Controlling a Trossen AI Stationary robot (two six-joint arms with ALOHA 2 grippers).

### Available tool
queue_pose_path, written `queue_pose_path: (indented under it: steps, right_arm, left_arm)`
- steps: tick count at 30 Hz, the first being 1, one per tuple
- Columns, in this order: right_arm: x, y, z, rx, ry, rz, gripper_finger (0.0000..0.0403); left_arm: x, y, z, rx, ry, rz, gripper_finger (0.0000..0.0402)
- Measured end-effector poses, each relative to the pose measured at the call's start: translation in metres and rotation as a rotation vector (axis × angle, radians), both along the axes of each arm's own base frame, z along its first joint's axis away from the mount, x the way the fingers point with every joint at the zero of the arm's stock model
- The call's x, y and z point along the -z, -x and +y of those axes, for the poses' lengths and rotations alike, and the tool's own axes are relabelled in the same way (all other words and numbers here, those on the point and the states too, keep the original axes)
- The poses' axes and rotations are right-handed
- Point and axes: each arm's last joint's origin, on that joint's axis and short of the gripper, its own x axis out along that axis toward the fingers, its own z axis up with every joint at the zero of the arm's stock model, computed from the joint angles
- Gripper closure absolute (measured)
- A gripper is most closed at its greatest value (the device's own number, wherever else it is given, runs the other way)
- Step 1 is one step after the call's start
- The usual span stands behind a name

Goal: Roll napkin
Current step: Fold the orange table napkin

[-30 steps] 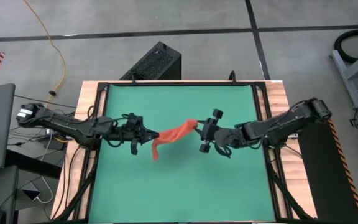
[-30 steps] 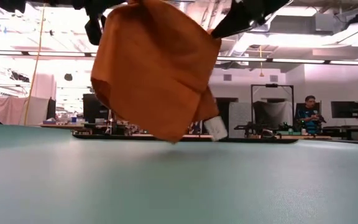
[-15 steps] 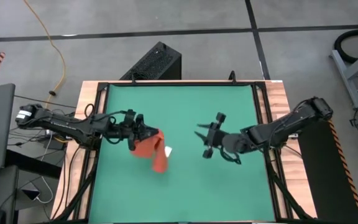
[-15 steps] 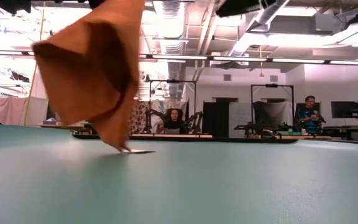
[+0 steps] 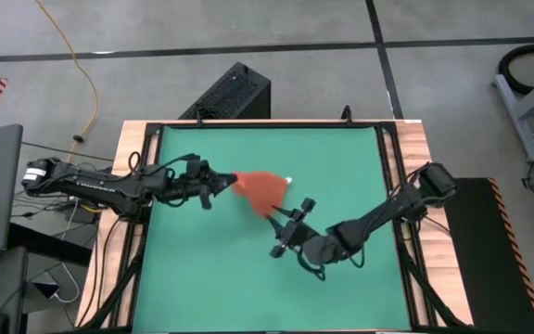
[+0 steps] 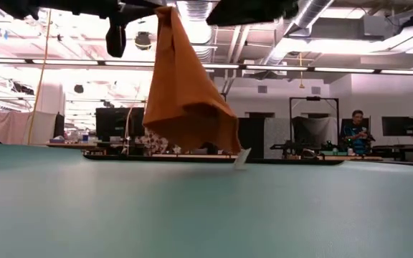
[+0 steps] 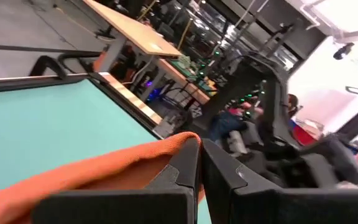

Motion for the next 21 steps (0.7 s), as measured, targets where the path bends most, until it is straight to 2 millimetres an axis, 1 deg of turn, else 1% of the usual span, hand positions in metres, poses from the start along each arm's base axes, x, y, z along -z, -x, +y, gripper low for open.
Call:
queue_pose_path:
  steps: [4, 8, 10, 13, 17, 21]
  right_arm:
    - [-0.004, -0.021, 0.006, 0.028, 0.033, 0.009, 0.0250]
    - [-0.003, -0.049, 0.001, 0.084, 0.092, 0.052, 0.0250]
    - [0.001, -0.063, -0.001, 0.130, 0.115, 0.068, 0.0250]
    - [0.008, -0.078, -0.005, 0.203, 0.141, 0.094, 0.0250]
    - [0.013, -0.088, -0.001, 0.291, 0.154, 0.096, 0.0250]
    - [0.021, -0.089, 0.003, 0.380, 0.194, 0.135, 0.0250]
  left_arm:
    - [0.005, -0.002, 0.002, -0.053, 0.007, 0.038, 0.0401]
    - [0.009, -0.006, 0.003, -0.061, 0.033, 0.046, 0.0401]
    - [0.012, -0.009, 0.002, -0.060, 0.049, 0.058, 0.0401]
    - [0.015, -0.012, 0.002, -0.065, 0.051, 0.068, 0.0401]
    - [0.017, -0.013, 0.002, -0.069, 0.049, 0.074, 0.0401]
    - [0.017, -0.014, 0.002, -0.069, 0.044, 0.076, 0.0401]
